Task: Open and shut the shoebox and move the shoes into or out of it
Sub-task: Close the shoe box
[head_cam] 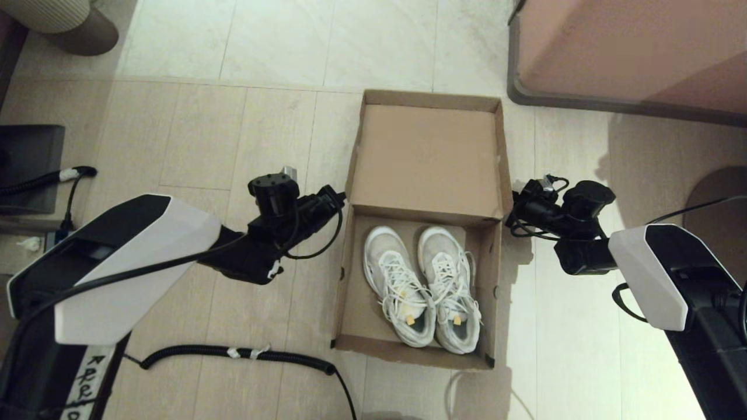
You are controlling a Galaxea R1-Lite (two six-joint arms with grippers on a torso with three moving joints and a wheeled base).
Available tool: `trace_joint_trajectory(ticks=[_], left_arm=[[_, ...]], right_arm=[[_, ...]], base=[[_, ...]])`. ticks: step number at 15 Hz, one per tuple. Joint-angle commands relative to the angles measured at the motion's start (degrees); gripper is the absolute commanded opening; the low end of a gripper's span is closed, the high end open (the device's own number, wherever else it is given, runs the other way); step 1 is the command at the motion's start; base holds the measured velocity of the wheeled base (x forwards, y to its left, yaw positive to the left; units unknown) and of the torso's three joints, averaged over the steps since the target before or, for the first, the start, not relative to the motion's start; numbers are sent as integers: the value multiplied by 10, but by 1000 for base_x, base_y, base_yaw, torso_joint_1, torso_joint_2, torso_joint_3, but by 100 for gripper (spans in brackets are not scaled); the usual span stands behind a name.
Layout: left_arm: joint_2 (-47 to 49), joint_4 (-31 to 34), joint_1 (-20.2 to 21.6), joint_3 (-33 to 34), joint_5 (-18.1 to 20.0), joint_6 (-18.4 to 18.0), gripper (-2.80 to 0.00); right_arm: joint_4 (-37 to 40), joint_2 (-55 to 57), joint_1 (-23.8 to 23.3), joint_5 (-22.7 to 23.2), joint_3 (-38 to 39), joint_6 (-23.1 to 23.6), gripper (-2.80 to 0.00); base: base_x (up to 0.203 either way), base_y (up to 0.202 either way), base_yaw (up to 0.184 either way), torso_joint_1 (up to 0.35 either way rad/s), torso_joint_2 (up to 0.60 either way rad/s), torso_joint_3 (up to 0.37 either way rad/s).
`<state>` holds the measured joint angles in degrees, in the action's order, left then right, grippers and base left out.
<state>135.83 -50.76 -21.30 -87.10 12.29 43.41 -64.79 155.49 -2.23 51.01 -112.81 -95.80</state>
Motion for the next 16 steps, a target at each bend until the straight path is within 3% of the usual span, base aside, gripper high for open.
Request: trace_joint_trajectory(ticks=[1,3,6,12,16], left_arm=[[0,-3,-4,-1,1,3,-280],[-2,-3,-7,0,0,3,-280],[-7,-3,-8,3,0,3,-280],[-45,-6,-15,21,-1,3,-280],[-85,-7,-13,37,-1,3,-280]], right_arm=[[-5,-8,0,3,0,-12,-280],[-28,-16,0,3,0,-35,-280],[-98,-37,0,2,1,-128,-280],[-104,-110,-8,7,5,-171,-280],[-127,-157,-25,51,16,-222,-280]], base=[[0,0,0,0,0,0],[0,0,0,0,0,0],[0,0,0,0,0,0],[0,0,0,0,0,0],[0,0,0,0,0,0]])
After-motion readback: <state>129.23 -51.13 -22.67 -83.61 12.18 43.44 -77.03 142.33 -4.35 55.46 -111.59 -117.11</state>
